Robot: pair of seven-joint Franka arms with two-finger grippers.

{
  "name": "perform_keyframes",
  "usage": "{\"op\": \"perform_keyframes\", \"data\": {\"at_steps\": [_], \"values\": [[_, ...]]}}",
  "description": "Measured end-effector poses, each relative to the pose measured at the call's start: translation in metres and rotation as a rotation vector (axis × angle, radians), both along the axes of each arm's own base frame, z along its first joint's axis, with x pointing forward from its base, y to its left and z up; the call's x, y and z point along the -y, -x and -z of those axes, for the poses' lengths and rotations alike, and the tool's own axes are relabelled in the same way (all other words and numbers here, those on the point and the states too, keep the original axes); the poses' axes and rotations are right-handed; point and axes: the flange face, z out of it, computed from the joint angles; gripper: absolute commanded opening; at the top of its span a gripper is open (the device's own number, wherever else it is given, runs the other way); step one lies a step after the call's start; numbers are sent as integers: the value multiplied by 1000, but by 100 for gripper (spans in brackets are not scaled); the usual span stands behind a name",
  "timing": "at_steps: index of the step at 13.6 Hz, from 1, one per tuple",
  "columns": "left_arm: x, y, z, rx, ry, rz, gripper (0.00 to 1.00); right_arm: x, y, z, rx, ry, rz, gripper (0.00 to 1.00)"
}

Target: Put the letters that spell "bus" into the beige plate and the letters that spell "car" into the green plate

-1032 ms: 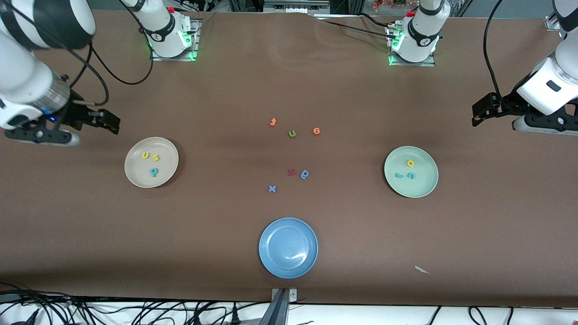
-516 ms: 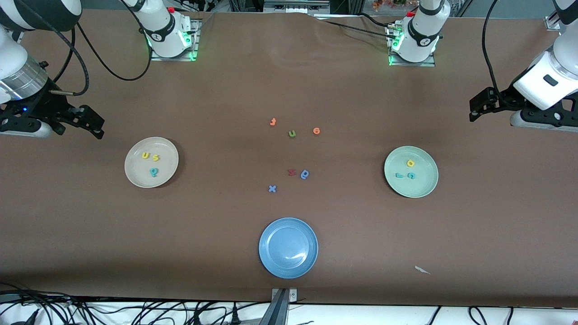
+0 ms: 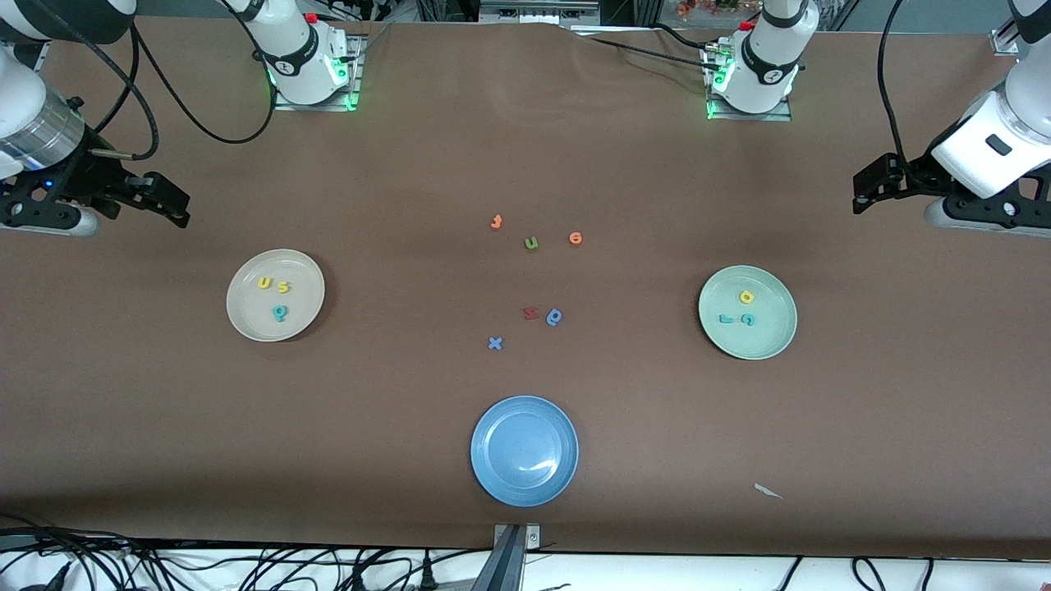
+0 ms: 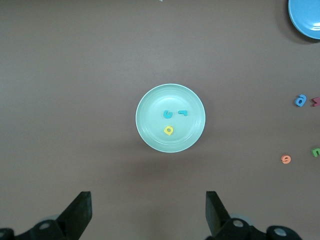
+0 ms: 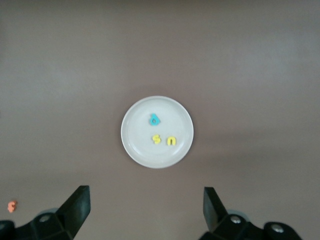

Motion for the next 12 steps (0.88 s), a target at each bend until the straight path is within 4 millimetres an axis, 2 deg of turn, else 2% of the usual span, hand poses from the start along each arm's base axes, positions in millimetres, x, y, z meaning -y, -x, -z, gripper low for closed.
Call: {"op": "perform_keyframes", "data": {"at_steps": [6,12], "values": [[0,0,0,-4,0,0,100,7,9,6,-83,6,-20,100],[1,1,0,-4,0,2,100,30,16,9,-139,5,-1,100]]}}
